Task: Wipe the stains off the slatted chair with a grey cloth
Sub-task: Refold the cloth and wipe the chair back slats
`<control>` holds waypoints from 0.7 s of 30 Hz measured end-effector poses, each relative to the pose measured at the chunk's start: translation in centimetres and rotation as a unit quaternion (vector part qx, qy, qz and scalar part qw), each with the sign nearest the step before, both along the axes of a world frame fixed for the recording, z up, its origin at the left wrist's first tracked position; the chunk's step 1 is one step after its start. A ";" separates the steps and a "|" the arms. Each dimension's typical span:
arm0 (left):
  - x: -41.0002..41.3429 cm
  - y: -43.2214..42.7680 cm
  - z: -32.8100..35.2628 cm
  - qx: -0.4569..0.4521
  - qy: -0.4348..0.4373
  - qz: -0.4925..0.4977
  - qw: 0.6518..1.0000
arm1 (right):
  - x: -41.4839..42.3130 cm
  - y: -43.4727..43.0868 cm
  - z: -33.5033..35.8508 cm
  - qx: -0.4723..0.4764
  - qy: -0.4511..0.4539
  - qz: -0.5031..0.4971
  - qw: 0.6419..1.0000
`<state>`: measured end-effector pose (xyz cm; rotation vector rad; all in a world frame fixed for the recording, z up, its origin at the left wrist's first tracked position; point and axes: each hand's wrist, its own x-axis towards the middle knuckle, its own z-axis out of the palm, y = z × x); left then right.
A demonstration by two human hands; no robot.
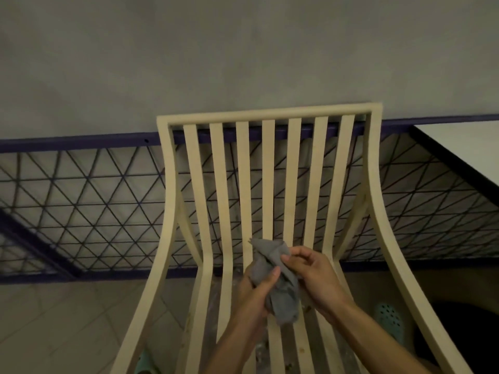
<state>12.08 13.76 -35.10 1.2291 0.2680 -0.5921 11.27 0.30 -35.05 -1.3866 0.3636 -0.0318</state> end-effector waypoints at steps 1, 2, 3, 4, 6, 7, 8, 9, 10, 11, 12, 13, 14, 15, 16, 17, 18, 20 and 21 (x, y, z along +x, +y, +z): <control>-0.6 -0.2 0.4 0.021 -0.027 0.001 0.999 | -0.5 0.0 0.8 -0.011 -0.007 -0.009 1.000; -1.4 -0.3 0.4 0.042 -0.052 0.000 0.998 | -1.1 0.1 1.5 -0.020 -0.013 -0.018 1.000; -2.3 -0.3 0.4 0.058 -0.060 0.000 0.997 | -1.9 0.2 2.1 -0.019 -0.015 -0.028 0.999; -3.3 0.0 0.4 0.063 -0.040 0.015 0.997 | -3.0 0.5 2.5 0.001 -0.011 -0.042 0.999; -5.0 0.9 0.6 0.061 0.027 0.078 0.995 | -5.0 0.8 3.2 0.084 0.015 -0.068 0.994; -5.5 1.5 0.6 0.051 0.031 0.116 0.991 | -5.9 0.9 3.5 0.129 0.031 -0.073 0.989; -5.9 2.1 0.9 0.038 0.018 0.143 0.989 | -6.5 0.8 3.8 0.166 0.046 -0.074 0.982; -6.3 2.6 1.5 0.030 -0.001 0.157 0.987 | -7.2 0.6 4.2 0.200 0.060 -0.074 0.975; -6.6 2.9 2.1 0.036 -0.014 0.163 0.986 | -7.9 0.4 4.5 0.230 0.070 -0.073 0.968; -6.7 3.3 2.6 0.041 -0.029 0.157 0.986 | -8.6 0.2 4.8 0.257 0.081 -0.070 0.960; -7.0 3.6 3.0 0.045 -0.040 0.140 0.988 | -9.3 -0.1 4.9 0.279 0.090 -0.065 0.954; -7.2 3.9 3.4 0.046 -0.052 0.115 0.991 | -10.0 -0.3 5.1 0.298 0.096 -0.053 0.948; -7.5 4.1 3.8 0.047 -0.061 0.094 0.993 | -10.6 -0.4 5.3 0.309 0.099 -0.035 0.945; -7.8 4.3 4.1 0.047 -0.065 0.077 0.994 | -11.1 -0.3 5.6 0.313 0.101 -0.017 0.944; -8.2 4.6 4.6 0.049 -0.068 0.067 0.994 | -11.5 -0.2 6.0 0.300 0.100 -0.001 0.949; -8.2 4.6 4.7 0.043 -0.070 0.063 0.995 | -11.5 -0.1 6.4 0.275 0.093 0.011 0.957; -8.8 4.7 5.0 0.037 -0.067 0.060 0.995 | -11.7 0.2 6.9 0.235 0.079 0.016 0.969; -9.2 4.2 5.0 0.025 -0.041 0.054 0.997 | -11.5 0.6 7.8 0.124 0.046 0.000 0.991; -10.0 4.1 4.9 0.016 -0.022 0.056 0.998 | -11.8 0.9 8.2 0.067 0.026 -0.007 0.997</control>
